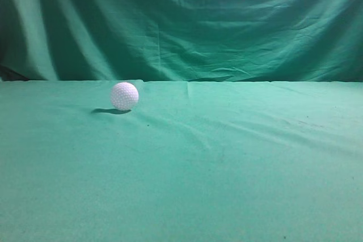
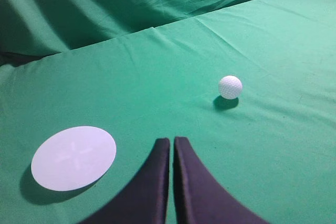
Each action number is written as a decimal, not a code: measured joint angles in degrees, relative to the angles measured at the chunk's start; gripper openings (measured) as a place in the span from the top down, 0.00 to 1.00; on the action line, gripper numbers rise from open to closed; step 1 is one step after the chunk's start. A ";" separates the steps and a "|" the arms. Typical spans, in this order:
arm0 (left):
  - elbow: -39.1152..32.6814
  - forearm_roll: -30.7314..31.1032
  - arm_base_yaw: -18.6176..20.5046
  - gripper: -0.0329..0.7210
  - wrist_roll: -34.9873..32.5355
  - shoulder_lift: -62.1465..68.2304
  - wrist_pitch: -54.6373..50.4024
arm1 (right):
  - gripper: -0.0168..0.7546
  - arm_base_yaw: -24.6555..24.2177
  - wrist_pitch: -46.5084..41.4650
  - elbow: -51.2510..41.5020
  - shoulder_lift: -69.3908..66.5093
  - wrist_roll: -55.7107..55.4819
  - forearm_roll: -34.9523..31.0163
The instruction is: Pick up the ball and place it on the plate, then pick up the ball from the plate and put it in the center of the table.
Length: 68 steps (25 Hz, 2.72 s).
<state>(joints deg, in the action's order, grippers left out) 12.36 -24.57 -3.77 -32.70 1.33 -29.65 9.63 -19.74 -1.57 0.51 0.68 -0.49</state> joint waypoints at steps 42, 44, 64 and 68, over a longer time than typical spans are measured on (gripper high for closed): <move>-6.51 5.30 0.00 0.96 9.47 -2.07 8.30 | 0.98 0.00 -3.10 -0.02 0.00 -0.09 -0.04; -9.13 8.29 0.00 0.96 13.30 -2.07 9.69 | 0.98 0.00 -3.10 -0.02 0.00 -0.09 -0.04; -13.56 22.51 0.00 0.96 26.15 -2.07 10.01 | 0.98 0.00 -3.10 -0.02 0.00 -0.09 -0.04; -13.56 22.51 0.00 0.96 26.29 -2.07 10.01 | 0.98 0.00 -3.10 -0.02 0.00 -0.09 -0.04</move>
<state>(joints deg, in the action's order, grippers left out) -1.20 -2.06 -3.77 -6.41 -0.74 -19.64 9.63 -22.84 -1.60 0.51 0.59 -0.53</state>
